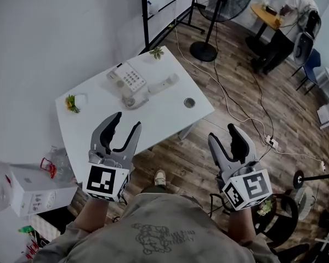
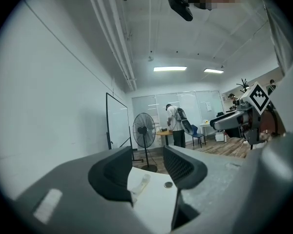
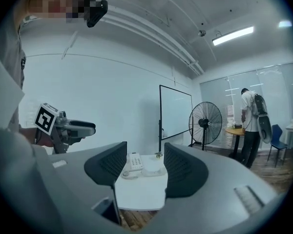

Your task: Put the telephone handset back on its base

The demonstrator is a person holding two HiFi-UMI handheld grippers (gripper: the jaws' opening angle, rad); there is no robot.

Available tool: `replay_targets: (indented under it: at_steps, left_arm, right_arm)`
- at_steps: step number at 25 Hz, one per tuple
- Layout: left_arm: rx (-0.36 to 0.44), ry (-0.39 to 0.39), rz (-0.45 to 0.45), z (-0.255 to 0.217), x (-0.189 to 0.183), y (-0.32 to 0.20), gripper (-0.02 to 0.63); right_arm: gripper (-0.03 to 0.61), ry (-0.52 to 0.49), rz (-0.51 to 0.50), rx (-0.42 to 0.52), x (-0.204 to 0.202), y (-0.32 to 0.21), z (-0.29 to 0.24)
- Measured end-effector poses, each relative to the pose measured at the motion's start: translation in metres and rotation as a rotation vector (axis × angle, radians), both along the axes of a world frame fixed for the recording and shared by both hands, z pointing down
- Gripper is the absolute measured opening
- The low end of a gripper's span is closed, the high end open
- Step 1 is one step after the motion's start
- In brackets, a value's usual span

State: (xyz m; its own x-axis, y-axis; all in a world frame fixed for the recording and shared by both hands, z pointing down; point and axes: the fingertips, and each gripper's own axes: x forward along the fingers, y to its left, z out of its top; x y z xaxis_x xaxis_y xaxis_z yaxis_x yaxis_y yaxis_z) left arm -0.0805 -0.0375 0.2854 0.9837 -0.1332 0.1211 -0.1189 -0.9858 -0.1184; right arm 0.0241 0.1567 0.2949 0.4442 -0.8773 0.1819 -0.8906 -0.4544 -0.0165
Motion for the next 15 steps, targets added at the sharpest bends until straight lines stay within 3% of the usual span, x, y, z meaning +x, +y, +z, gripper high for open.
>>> replay_targets:
  at_steps: [8,15]
  left_arm:
    - [-0.045,-0.018,0.003,0.014,0.043,-0.041,0.195]
    - [0.012,-0.045,-0.012,0.019,0.076,-0.058,0.196]
  right_arm:
    - [0.25,0.003,-0.034,-0.012,0.04,-0.052,0.005]
    - [0.25,-0.007,-0.048,0.0,0.082,-0.074,0.012]
